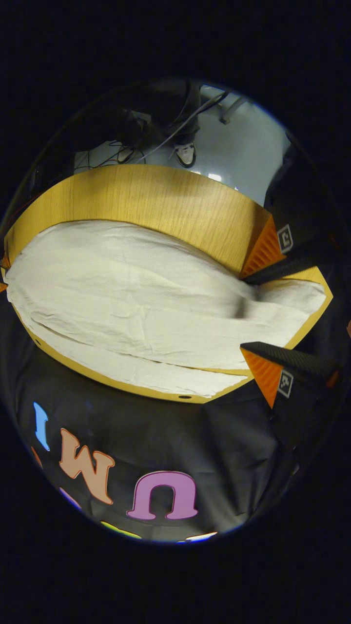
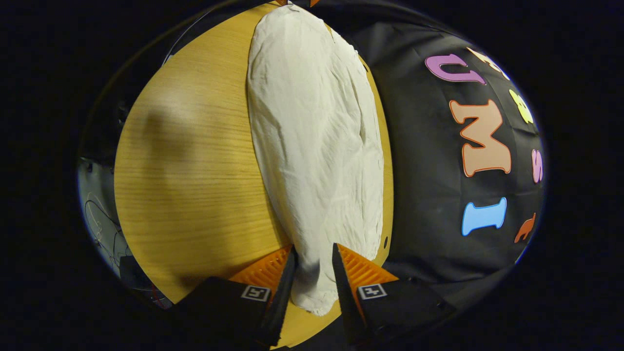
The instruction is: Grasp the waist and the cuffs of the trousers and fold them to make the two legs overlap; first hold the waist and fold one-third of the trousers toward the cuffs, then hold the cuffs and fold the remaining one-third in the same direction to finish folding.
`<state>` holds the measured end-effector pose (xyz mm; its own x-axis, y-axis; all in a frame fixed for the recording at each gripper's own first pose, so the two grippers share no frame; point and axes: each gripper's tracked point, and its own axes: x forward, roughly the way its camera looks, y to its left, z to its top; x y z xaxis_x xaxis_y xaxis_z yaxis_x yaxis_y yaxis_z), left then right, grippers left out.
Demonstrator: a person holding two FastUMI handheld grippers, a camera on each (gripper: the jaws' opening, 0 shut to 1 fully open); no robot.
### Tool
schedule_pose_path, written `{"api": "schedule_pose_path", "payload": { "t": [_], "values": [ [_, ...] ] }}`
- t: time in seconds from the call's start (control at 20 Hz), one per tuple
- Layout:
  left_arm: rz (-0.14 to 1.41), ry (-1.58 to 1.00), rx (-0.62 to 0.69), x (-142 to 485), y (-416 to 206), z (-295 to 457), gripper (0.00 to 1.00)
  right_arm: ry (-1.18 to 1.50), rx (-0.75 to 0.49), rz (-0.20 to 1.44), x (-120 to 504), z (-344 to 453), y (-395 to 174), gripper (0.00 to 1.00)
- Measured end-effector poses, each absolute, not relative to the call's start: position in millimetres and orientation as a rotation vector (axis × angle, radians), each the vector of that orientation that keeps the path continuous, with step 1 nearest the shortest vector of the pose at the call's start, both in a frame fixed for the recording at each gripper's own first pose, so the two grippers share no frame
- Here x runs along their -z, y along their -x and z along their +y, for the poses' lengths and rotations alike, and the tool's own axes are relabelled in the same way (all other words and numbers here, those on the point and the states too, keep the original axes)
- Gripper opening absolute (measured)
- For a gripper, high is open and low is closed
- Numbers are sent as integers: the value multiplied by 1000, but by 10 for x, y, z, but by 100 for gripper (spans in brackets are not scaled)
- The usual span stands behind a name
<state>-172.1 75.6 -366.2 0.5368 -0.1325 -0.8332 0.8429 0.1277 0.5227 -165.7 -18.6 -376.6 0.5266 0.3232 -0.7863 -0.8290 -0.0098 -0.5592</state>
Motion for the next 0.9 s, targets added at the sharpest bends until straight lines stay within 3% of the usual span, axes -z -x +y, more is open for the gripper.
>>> {"api": "schedule_pose_path", "payload": {
  "t": [0.05, 0.1, 0.15, 0.25, 0.3, 0.35, 0.4, 0.65, 0.9],
  "values": [
    [721, -1260, 815, 3665, 1733, 734, 60, 1272, -974, 517, 3795, -190, 1680, 46],
    [724, -1273, 821, 3675, 1725, 724, 48, 1268, -967, 524, 3803, -193, 1686, 31],
    [741, -1267, 826, 3700, 1754, 733, 45, 1264, -954, 527, 3811, -190, 1680, 26],
    [780, -1238, 830, 3734, 1802, 739, 31, 1245, -942, 561, 3858, -212, 1702, 27],
    [800, -1227, 831, 3746, 1831, 734, 21, 1246, -937, 559, 3848, -188, 1710, 8],
    [817, -1220, 832, 3758, 1843, 737, 14, 1249, -933, 563, 3834, -186, 1718, 15],
    [823, -1222, 829, 3768, 1838, 736, 5, 1245, -929, 570, 3836, -180, 1711, 15],
    [804, -1248, 800, 3749, 1833, 731, 0, 1206, -921, 606, 3842, -202, 1677, 11],
    [799, -1234, 746, 3551, 1695, 789, 0, 1215, -869, 510, 3474, -222, 1407, 11]
  ]
}}
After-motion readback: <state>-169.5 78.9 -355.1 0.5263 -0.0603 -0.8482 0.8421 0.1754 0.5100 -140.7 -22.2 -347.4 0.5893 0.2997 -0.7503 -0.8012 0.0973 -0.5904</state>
